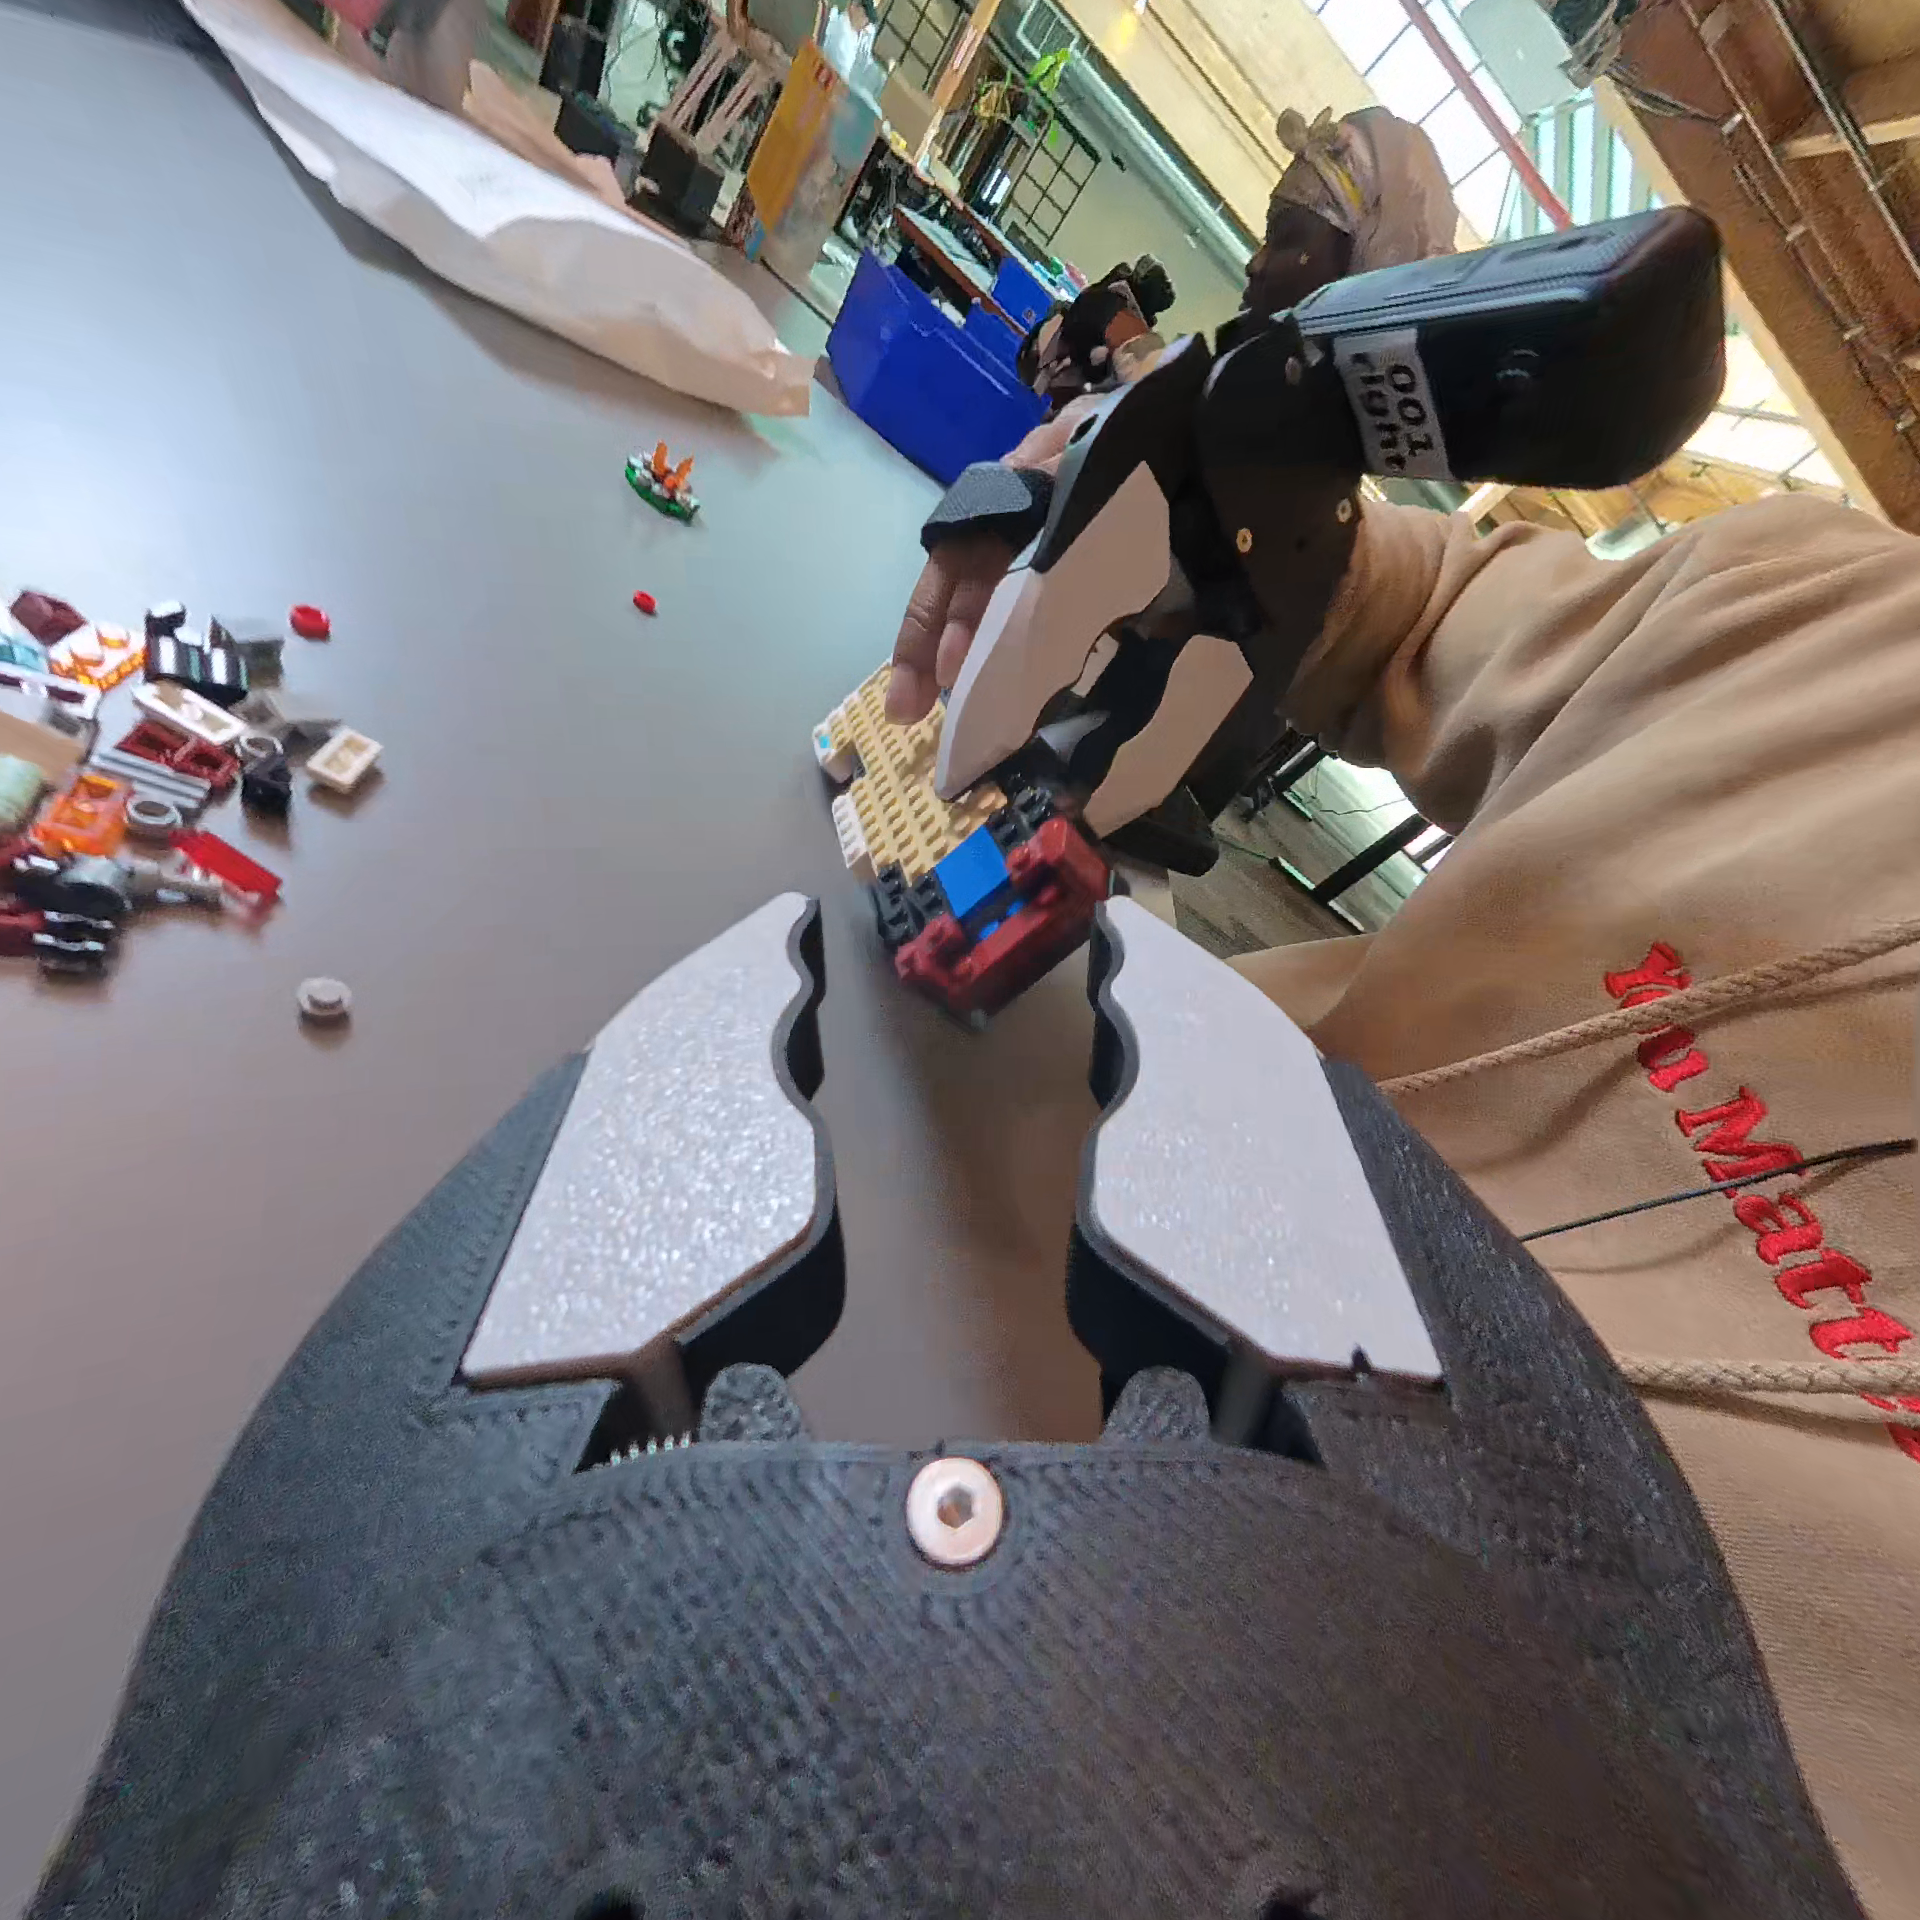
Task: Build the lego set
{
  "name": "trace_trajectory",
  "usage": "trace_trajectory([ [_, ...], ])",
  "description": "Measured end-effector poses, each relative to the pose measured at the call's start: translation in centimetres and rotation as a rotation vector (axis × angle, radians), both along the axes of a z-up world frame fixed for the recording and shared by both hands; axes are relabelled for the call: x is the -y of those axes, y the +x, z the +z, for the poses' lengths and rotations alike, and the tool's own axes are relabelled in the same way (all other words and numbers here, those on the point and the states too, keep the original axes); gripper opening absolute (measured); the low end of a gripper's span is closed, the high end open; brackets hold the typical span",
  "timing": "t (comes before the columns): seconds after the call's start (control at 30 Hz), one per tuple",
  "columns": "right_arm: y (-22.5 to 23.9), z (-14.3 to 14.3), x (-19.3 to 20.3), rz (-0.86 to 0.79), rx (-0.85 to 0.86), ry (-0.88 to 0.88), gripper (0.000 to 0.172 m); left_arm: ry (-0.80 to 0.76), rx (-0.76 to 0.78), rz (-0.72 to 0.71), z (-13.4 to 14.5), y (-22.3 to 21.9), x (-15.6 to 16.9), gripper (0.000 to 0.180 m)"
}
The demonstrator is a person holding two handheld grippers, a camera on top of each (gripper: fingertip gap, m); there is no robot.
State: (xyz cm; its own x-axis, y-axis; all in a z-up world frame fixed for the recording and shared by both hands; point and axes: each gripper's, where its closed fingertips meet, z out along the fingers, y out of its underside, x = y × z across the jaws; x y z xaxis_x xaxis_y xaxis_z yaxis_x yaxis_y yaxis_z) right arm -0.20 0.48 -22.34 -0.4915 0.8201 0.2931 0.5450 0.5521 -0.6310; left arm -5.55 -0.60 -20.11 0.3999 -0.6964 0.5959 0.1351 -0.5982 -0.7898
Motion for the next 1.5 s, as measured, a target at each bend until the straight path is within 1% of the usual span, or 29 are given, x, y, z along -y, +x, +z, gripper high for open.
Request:
trace_trajectory([
  [0.1,-0.4,2.3,-0.1,0.0,-0.195,-0.076,0.023,0.091,0.005,0.001,1.2,0.4,0.3,0.051],
  [0.2,-0.6,3.8,0.1,-0.004,-0.313,-0.164,0.024,0.152,-0.017,-0.005,1.5,1.0,0.7,0.05],
  [0.37,-1.0,4.2,0.3,-0.003,-0.357,-0.235,0.023,0.199,-0.05,0.015,1.6,1.7,0.9,0.045],
  [0.67,-1.4,4.1,0.6,0.013,-0.346,-0.211,0.023,0.23,-0.048,0.035,2.2,1.5,1.0,0.038],
  [0.77,-1.4,3.7,-0.2,-0.014,-0.316,-0.114,0.023,0.206,-0.062,0.057,1.7,1.0,0.5,0.038],
  [0.83,-1.5,2.9,-1.5,-0.073,-0.257,0.02,0.023,0.163,-0.067,0.066,1.1,0.6,0.1,0.039],
  [0.93,-1.7,1.9,-2.1,-0.079,-0.226,0.222,0.023,0.056,-0.065,0.06,-0.1,0.7,-0.1,0.046],
  [1.03,-2.0,0.9,-1.8,-0.08,-0.222,0.362,0.023,0.01,-0.09,0.06,-1.2,1.1,-0.2,0.056],
  [1.1,-2.2,0.1,-1.7,-0.083,-0.216,0.449,0.024,-0.021,-0.108,0.064,-1.8,1.3,-0.2,0.058],
  [1.27,-2.3,-1.0,-1.7,-0.127,-0.232,0.579,0.024,-0.044,-0.162,0.088,-3.1,1.2,-0.6,0.057],
  [1.37,-2.3,-1.5,-1.7,-0.143,-0.244,0.655,0.024,-0.021,-0.219,0.087,-3.6,1.2,-0.6,0.056],
  [1.5,-2.2,-1.7,-1.7,-0.149,-0.282,0.7,0.024,0.003,-0.253,0.085,-3.9,1.3,-0.6,0.056],
])
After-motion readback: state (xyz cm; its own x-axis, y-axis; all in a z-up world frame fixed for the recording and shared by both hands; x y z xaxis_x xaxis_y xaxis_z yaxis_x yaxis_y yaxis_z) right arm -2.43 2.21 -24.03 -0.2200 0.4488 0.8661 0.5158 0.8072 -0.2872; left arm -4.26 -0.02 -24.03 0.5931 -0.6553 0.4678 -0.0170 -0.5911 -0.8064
